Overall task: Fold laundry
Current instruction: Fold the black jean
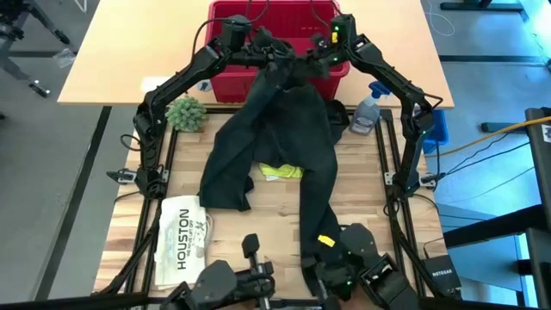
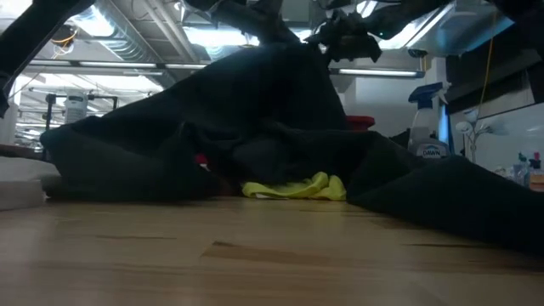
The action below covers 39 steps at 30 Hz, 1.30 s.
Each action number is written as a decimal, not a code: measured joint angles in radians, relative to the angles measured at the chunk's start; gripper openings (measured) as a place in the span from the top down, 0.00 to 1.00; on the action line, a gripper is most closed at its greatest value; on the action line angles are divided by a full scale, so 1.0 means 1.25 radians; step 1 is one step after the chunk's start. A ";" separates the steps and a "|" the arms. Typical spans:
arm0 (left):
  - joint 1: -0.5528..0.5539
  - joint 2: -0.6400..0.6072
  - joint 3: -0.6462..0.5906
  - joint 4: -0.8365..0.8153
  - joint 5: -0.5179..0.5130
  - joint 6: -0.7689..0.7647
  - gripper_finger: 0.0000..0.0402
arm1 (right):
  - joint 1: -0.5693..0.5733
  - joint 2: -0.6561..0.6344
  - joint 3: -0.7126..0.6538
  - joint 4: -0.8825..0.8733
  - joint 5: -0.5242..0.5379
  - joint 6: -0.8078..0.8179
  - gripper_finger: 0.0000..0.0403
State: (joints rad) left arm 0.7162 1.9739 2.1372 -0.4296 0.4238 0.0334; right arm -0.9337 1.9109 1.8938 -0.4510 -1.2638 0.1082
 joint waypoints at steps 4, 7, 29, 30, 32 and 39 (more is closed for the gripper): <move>0.000 0.000 0.000 -0.003 -0.001 0.000 1.00 | 0.004 0.000 0.000 0.000 -0.012 0.015 0.29; 0.000 0.004 0.000 -0.005 0.000 -0.003 1.00 | 0.004 0.000 0.000 -0.013 -0.013 0.016 0.18; -0.033 0.061 0.000 0.112 -0.014 -0.055 1.00 | 0.063 -0.002 -0.004 0.004 0.383 0.096 0.32; -0.031 0.053 -0.001 0.109 -0.013 -0.051 1.00 | 0.064 -0.002 -0.004 0.004 0.398 0.094 0.42; -0.028 0.031 -0.002 0.095 -0.019 -0.048 0.99 | 0.063 -0.002 -0.004 0.019 0.402 0.081 0.67; -0.009 -0.066 -0.002 -0.022 -0.003 -0.022 0.95 | 0.064 -0.009 -0.003 0.110 0.409 0.097 0.93</move>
State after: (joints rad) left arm 0.7054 1.8914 2.1349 -0.4566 0.4202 0.0053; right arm -0.8536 1.8992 1.8904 -0.3134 -0.7521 0.2298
